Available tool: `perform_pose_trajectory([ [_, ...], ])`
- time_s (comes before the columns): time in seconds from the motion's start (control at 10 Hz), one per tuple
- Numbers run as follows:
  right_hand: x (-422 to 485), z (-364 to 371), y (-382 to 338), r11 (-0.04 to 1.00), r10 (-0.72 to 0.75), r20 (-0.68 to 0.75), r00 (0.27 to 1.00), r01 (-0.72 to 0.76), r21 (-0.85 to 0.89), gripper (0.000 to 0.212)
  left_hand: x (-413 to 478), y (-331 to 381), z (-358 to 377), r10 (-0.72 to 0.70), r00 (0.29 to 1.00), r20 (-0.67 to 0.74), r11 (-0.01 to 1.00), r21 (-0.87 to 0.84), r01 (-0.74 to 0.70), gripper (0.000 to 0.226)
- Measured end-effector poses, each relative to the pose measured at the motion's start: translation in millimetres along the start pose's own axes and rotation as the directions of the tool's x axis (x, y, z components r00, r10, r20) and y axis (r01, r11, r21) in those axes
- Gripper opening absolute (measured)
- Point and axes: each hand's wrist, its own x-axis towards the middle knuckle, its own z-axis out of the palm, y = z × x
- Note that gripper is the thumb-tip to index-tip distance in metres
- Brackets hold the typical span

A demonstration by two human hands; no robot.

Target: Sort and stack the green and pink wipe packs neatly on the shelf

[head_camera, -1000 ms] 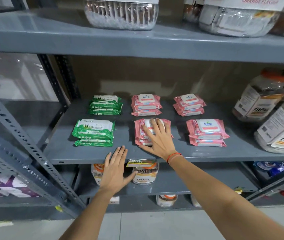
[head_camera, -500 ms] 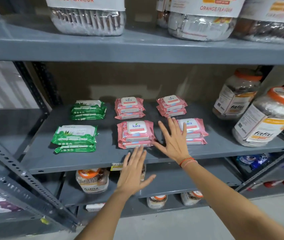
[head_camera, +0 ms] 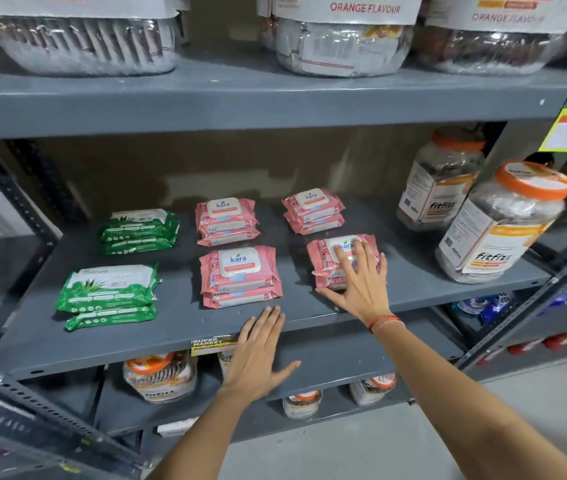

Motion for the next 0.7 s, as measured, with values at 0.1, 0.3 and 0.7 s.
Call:
perform_pose_trajectory([
  [0.1,2,2,2,1.0,-0.001,-0.006,1.0,0.001,0.011,0.088,1,0,2,-0.003,1.0,-0.005,1.0,0.008,0.003,0.083],
  [0.3,5,1,1,1.0,0.005,0.006,1.0,-0.005,0.009,0.091,2,2,0,-0.012,1.0,-0.002,1.0,0.018,0.012,0.083],
  [0.7,-17,-14,-23,0.988,0.02,-0.077,0.997,-0.007,0.156,0.08,11,-5,-20,0.009,1.0,-0.004,0.985,-0.173,-0.01,0.061],
])
